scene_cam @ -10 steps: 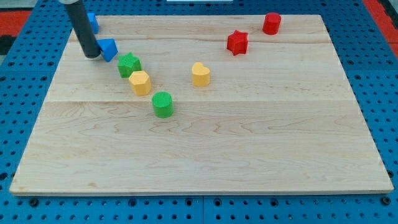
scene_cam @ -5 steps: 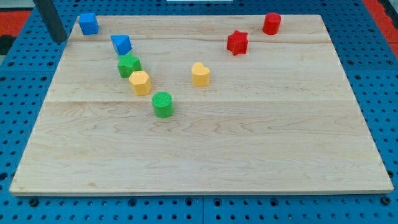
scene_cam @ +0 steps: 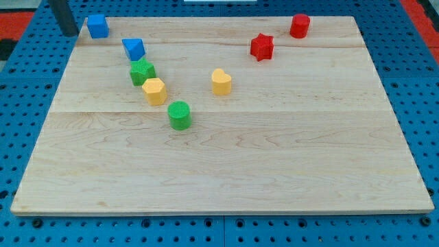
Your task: Slide the blue cube closer to the blue triangle
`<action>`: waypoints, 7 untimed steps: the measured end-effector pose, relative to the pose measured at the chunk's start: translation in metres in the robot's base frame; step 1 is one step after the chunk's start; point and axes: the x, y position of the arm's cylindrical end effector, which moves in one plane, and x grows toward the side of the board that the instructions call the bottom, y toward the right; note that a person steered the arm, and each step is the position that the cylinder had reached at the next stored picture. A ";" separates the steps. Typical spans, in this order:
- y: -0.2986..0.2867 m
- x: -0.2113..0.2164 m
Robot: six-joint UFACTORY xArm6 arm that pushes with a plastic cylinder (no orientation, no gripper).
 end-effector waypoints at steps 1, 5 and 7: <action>0.024 -0.016; 0.089 -0.020; 0.065 -0.033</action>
